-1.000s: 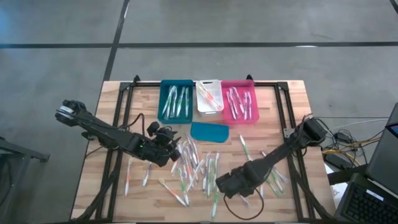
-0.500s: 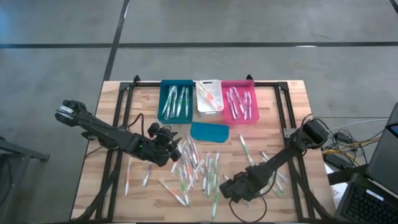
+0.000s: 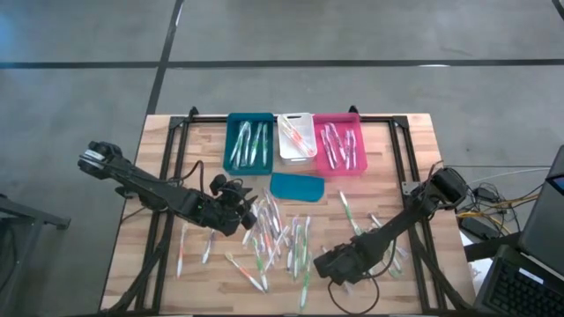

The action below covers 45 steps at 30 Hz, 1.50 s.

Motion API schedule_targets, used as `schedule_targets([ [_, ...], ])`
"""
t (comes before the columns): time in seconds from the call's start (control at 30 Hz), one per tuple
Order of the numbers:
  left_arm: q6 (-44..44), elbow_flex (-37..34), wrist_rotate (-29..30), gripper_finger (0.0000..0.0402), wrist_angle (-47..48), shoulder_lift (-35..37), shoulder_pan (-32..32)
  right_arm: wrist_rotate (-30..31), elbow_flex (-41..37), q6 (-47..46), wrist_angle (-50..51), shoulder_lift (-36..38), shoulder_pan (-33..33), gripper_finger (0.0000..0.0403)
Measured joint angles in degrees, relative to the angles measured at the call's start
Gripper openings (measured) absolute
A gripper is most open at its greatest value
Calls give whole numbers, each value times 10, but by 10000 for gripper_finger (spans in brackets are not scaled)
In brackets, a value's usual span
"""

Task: Pick & Place Toothbrushes
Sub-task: Put the purple toothbrush into the pink bin

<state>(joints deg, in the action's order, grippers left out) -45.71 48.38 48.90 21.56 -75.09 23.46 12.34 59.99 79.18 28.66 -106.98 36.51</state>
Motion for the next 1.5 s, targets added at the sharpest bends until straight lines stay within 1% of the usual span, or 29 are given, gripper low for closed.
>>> schedule_targets([
  [0.1, 0, 0, 0, 142, 0, 0, 0, 0, 0, 0, 1, -1, 0, 35],
  [0.2, 0, 0, 0, 142, 0, 0, 0, 0, 5, 1, 9, -1, 0, 22],
  [0.33, 0, 0, 0, 142, 0, 0, 0, -4, 22, 3, 36, -1, 0, 21],
  [0.47, 0, 0, 0, 142, 0, 0, 0, -6, 46, 3, 97, 3, 0, 22],
  [0.53, 0, 0, 0, 142, 0, 0, 0, 8, 63, -2, 125, 10, 0, 22],
  [0.67, 0, 0, 0, 142, 0, 0, 0, 35, 95, -42, 163, 20, 0, 22],
  [0.77, -1, 0, 0, 142, -1, 0, 0, 56, 111, -64, 169, 32, -3, 22],
  [0.83, -1, 0, 0, 142, -1, 0, 0, 57, 123, -101, 181, 39, -8, 22],
  [0.97, -5, 0, 0, 142, -2, 0, 0, 66, 154, -203, 194, 44, -28, 22],
  [1.1, -5, -2, -2, 142, -2, 0, 0, 131, 187, -284, 194, 50, -50, 22],
  [1.17, -5, -6, -2, 142, -2, 0, 0, 179, 202, -319, 195, 50, -61, 22],
  [1.23, -6, -9, -2, 142, -1, 0, 0, 243, 219, -343, 201, 50, -73, 22],
  [1.4, -8, -9, -2, 142, -2, 0, 0, 412, 264, -354, 226, 50, -106, 22],
  [1.5, -8, -9, -2, 142, -2, 0, 0, 467, 290, -343, 233, 58, -133, 22],
])
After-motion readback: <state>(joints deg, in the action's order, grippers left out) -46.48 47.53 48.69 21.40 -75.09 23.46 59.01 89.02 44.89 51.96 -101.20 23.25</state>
